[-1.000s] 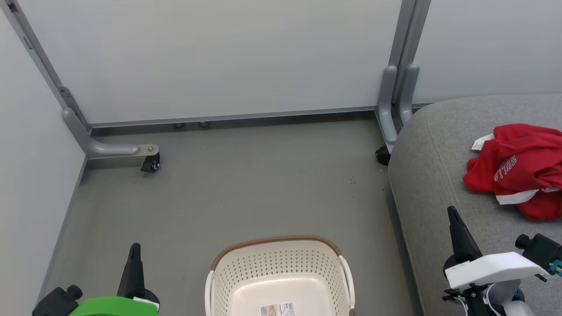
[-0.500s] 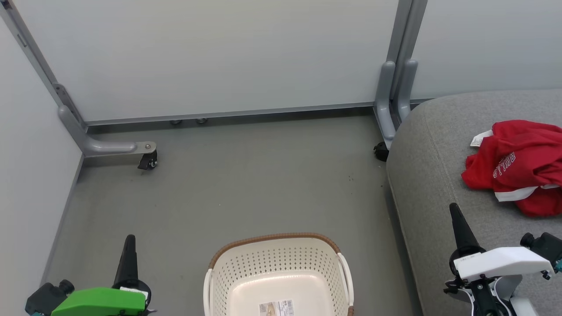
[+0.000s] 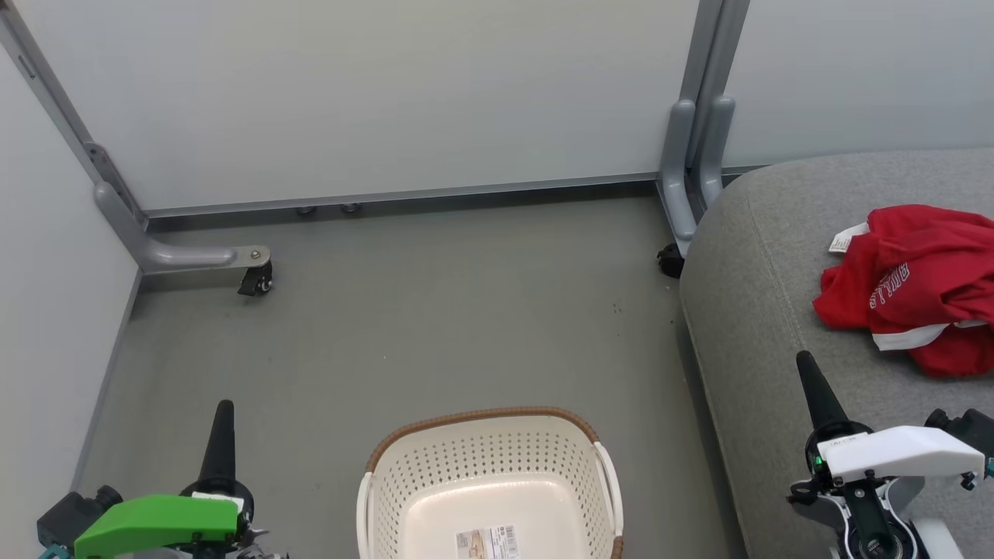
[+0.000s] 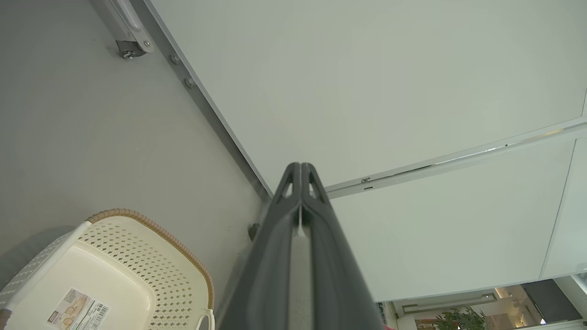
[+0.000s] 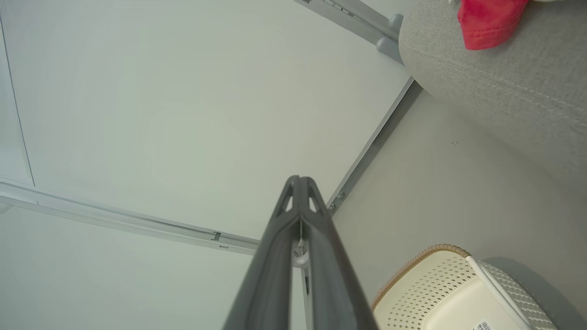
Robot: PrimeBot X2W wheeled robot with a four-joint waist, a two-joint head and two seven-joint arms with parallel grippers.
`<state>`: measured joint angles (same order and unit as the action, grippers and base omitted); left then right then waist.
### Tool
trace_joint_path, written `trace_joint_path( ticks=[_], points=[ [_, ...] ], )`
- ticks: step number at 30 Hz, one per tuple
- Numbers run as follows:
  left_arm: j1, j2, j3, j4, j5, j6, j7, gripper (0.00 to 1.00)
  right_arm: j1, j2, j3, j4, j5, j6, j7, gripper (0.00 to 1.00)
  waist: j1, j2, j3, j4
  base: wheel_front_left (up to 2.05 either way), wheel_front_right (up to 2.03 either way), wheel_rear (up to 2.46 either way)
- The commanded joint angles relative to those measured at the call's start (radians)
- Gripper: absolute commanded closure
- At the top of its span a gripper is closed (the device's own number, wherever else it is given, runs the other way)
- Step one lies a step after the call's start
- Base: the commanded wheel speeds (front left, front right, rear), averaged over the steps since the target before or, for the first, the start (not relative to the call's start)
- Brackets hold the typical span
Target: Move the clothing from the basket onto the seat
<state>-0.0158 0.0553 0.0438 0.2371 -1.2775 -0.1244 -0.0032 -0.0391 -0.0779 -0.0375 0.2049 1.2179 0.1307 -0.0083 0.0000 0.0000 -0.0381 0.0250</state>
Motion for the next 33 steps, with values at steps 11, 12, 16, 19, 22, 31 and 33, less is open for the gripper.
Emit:
trace_joint_path(
  ticks=[11, 12, 16, 19, 22, 31, 33],
  points=[
    [-0.047, 0.009, 0.019, -0.001, -0.100, -0.007, 0.031, 1.00, -0.037, 0.003, -0.020, 0.008, 0.117, 0.000, 0.033, 1.00, 0.0000, 0.0000, 0.009, -0.006, 0.00, 0.00, 0.00],
    [-0.049, 0.009, 0.021, -0.001, -0.109, -0.008, 0.033, 1.00, -0.038, 0.003, -0.021, 0.009, 0.126, 0.000, 0.036, 1.00, 0.0000, 0.0000, 0.010, -0.006, 0.00, 0.00, 0.00],
    [-0.055, 0.009, 0.026, 0.000, -0.138, -0.008, 0.043, 1.00, -0.042, 0.005, -0.026, 0.012, 0.160, 0.000, 0.045, 1.00, 0.0000, 0.0000, 0.013, -0.008, 0.00, 0.00, 0.00],
    [-0.059, 0.009, 0.030, 0.001, -0.156, -0.008, 0.048, 1.00, -0.043, 0.006, -0.030, 0.016, 0.184, 0.000, 0.051, 1.00, 0.0000, 0.0000, 0.016, -0.010, 0.00, 0.00, 0.00],
    [-0.065, 0.008, 0.034, 0.002, -0.179, -0.007, 0.055, 1.00, -0.049, 0.008, -0.034, 0.018, 0.209, 0.000, 0.058, 1.00, 0.0000, 0.0000, 0.018, -0.011, 0.00, 0.00, 0.00],
    [-0.076, 0.008, 0.042, 0.004, -0.236, -0.008, 0.074, 1.00, -0.057, 0.011, -0.044, 0.026, 0.276, 0.000, 0.077, 1.00, 0.0000, 0.0000, 0.025, -0.015, 0.00, 0.00, 0.00],
    [-0.080, 0.008, 0.044, 0.005, -0.248, -0.008, 0.078, 1.00, -0.058, 0.012, -0.046, 0.027, 0.291, 0.000, 0.081, 1.00, 0.0000, 0.0000, 0.027, -0.016, 0.00, 0.00, 0.00]
  ],
)
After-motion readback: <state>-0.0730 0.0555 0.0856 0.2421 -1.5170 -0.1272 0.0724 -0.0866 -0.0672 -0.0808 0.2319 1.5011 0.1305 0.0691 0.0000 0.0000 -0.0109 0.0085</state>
